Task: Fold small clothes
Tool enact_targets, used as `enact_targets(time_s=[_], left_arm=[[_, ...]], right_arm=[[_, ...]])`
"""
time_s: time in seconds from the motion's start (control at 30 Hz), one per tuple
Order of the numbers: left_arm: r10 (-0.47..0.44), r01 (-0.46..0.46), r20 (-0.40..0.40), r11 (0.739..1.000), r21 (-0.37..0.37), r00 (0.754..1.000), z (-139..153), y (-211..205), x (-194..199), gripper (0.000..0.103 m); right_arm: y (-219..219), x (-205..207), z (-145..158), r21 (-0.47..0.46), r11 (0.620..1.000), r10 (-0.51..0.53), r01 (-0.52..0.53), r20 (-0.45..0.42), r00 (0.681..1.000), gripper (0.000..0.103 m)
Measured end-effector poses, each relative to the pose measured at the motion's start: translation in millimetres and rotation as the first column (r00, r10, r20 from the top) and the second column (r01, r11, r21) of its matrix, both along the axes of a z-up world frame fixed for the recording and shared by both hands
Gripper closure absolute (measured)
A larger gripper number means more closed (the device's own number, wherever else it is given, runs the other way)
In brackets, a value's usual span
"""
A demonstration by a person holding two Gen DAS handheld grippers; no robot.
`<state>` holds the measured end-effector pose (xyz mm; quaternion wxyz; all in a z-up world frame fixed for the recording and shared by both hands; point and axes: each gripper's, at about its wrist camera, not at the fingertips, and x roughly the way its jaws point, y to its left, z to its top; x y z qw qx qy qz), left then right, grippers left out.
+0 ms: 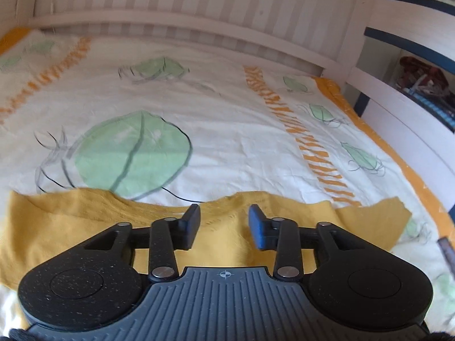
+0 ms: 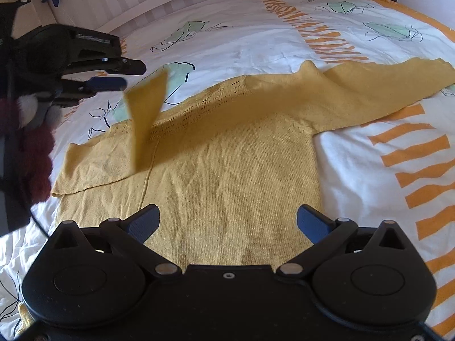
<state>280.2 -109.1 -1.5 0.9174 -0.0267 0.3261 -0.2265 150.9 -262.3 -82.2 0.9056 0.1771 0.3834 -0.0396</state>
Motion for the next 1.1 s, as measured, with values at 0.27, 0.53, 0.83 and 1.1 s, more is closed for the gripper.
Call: enact_targets(time_s=[0.27,0.53,0.83,1.1], left_arm=[[0.094,-0.102,0.065,0.985,0.136,0.993,-15,49,-30,0.054],[0.28,-0.262,-0.049,0.938,0.228,0.959,-60,113,-30,0.054],[0.364,-0.336,-0.096,0.915,0.222,0.927,-93,155,-28,0.048],[0.351,-0.323,-0.053,0.903,0.282,0.935,-102,144,-29,0.041]], right_arm=[[9,29,4,-0.003,0.999,0.046,-0.046,0.05,0.998,0.001],[13,79,-8,-0.006,0.994,0.11,-0.11,0.06,0.992,0.03],[2,115,-30,0.039,0.996,0.083,-0.085,0.032,0.996,0.043],[12,135,-29,0.026,0.992,0.122,-0.122,0.015,0.992,0.059]])
